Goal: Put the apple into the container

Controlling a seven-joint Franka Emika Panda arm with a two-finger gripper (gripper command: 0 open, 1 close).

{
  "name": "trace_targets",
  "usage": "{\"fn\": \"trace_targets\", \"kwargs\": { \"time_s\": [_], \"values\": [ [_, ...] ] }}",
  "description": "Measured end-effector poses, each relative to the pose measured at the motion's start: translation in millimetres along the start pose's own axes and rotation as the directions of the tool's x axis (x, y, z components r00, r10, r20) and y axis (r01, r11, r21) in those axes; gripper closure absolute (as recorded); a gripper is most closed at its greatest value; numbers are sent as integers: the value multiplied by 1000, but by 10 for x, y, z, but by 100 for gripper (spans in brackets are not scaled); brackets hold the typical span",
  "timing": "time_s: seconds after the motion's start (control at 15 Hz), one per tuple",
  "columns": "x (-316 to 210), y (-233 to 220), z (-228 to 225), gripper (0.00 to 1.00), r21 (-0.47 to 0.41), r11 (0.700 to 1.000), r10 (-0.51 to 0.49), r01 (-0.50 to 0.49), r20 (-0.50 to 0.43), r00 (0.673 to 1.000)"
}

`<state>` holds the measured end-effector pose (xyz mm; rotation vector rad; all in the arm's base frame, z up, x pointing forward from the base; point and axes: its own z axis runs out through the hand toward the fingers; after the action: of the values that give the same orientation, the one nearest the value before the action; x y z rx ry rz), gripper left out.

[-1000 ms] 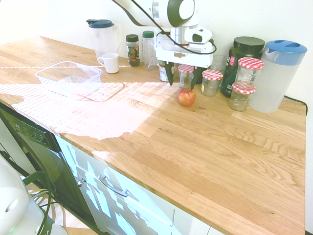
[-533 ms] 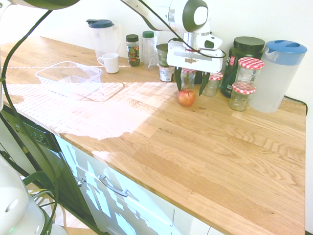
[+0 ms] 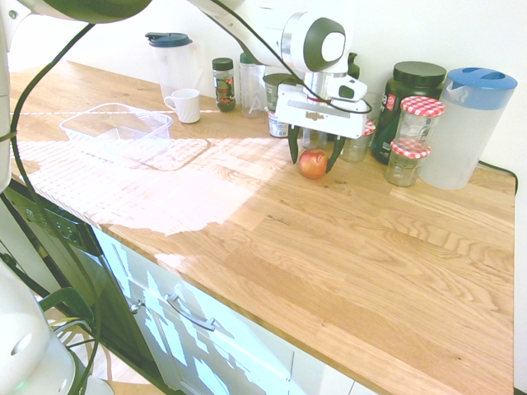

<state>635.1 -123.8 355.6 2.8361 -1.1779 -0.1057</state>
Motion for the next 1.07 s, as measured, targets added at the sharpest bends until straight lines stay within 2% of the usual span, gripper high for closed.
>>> {"fn": "trace_targets", "kwargs": {
  "time_s": [0.73,0.87,1.07],
  "values": [
    [-5,-24,33,100,7,1000,-1,1,3,1000],
    [-46,-45,-173,100,32,999,-7,7,-14,1000],
    [-441,-264,-923,100,98,993,-65,70,-62,996]
  ]
}}
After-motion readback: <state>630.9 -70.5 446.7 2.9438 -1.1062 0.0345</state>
